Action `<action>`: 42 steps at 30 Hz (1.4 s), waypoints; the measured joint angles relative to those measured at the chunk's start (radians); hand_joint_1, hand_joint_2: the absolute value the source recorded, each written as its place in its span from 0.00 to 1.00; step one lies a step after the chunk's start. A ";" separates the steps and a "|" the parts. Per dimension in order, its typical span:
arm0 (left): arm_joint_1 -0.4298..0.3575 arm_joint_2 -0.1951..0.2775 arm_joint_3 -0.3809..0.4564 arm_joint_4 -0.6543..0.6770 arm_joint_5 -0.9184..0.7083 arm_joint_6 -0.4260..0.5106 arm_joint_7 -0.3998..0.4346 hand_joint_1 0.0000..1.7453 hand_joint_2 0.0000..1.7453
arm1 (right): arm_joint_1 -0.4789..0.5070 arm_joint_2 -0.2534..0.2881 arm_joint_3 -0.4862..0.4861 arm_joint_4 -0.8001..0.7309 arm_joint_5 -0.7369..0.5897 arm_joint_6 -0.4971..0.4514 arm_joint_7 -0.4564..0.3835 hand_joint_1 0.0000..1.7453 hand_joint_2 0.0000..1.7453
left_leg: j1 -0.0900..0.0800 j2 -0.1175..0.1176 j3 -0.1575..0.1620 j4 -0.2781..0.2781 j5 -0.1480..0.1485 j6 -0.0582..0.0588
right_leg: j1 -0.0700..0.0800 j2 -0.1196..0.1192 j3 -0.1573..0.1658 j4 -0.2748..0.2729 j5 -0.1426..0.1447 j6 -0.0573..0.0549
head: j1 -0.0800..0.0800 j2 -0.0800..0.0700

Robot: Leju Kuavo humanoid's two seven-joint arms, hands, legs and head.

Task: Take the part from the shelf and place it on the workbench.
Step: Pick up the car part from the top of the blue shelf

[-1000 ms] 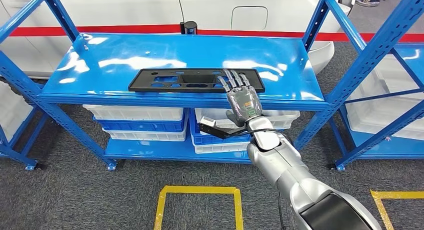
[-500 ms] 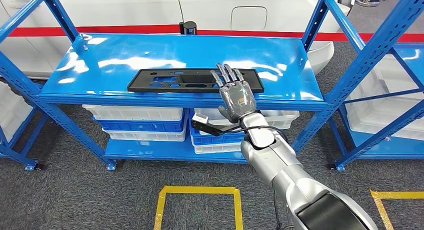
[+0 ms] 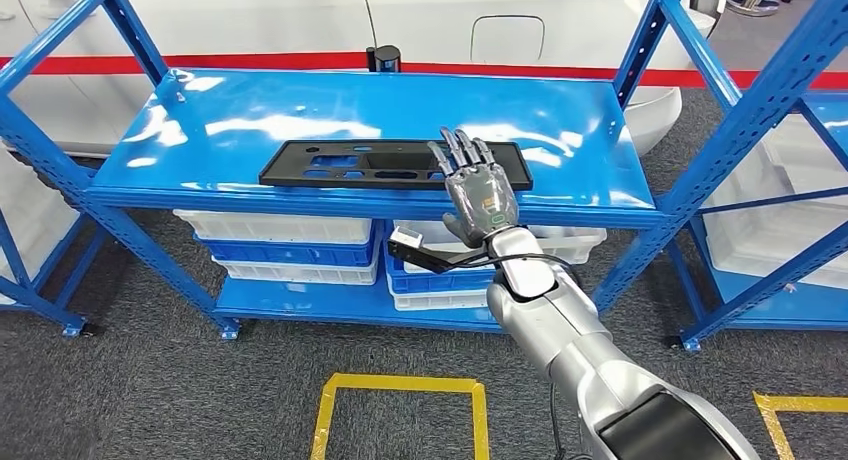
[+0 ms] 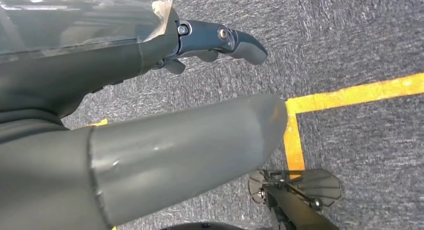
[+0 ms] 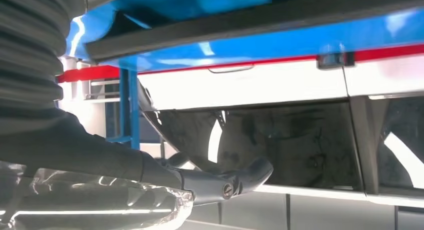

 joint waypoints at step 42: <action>-0.008 0.001 -0.001 0.000 -0.005 -0.005 0.012 0.00 0.00 | 0.027 0.035 0.035 0.049 0.047 0.002 0.056 0.00 1.00 | -0.009 0.002 -0.008 0.007 -0.004 -0.001 | 0.005 0.002 0.009 -0.014 0.004 -0.021 | -0.018 0.000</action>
